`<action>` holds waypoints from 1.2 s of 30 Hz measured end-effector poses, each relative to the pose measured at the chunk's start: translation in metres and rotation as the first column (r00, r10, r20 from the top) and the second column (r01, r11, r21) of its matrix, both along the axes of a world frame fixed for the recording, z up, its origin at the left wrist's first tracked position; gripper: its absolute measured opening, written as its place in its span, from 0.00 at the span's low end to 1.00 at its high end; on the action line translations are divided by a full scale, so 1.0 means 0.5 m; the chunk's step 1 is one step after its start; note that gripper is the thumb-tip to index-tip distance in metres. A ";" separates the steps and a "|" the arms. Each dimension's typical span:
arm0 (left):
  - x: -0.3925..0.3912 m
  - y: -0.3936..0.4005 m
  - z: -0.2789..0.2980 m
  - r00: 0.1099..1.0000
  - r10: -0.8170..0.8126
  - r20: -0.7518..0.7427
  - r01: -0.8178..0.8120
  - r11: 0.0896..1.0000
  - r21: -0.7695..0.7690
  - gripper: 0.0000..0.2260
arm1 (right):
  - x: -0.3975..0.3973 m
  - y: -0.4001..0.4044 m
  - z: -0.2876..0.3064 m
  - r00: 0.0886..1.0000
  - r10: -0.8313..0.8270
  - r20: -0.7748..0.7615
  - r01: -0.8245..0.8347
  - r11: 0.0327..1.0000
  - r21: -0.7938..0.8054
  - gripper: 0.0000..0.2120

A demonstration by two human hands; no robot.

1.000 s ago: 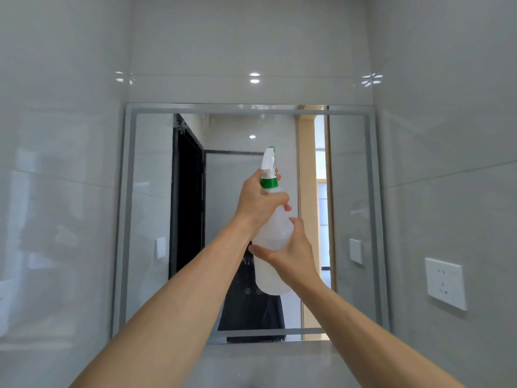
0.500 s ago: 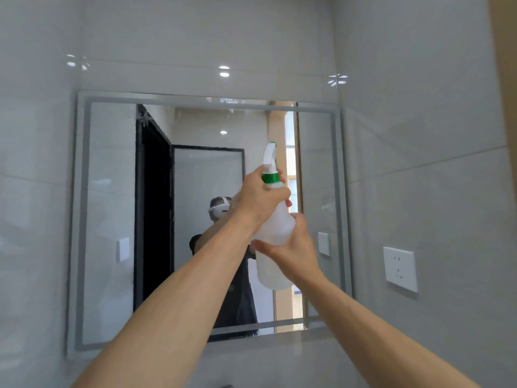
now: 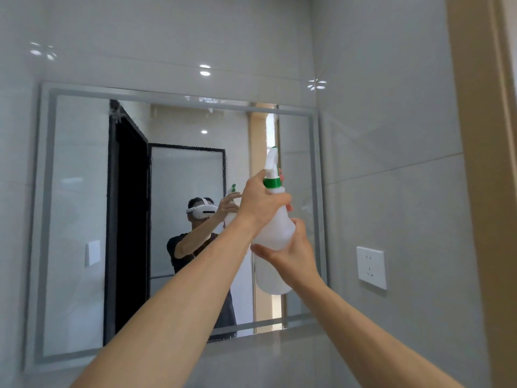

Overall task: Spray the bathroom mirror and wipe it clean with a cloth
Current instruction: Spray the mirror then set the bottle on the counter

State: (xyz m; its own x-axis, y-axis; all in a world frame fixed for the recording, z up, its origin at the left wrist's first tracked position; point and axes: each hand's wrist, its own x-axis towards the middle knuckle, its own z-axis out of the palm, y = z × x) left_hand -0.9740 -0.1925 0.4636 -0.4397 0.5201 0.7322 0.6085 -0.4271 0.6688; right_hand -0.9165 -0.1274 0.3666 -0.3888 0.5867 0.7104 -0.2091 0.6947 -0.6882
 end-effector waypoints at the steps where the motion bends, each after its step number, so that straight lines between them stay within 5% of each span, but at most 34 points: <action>1: 0.005 0.005 0.000 1.000 -0.002 -0.004 0.002 1.000 -0.010 0.21 | 0.007 0.004 -0.001 1.000 -0.007 0.001 0.007 1.000 -0.002 0.37; 23: 0.031 0.099 -0.096 0.995 -0.049 0.087 0.053 0.998 -0.039 0.16 | 0.064 0.061 -0.086 0.994 -0.067 0.088 0.076 0.992 -0.096 0.37; 36: -0.001 0.097 -0.168 0.986 0.094 0.134 -0.081 0.992 -0.097 0.19 | 0.033 0.071 -0.158 0.986 -0.029 0.167 0.050 0.991 -0.122 0.39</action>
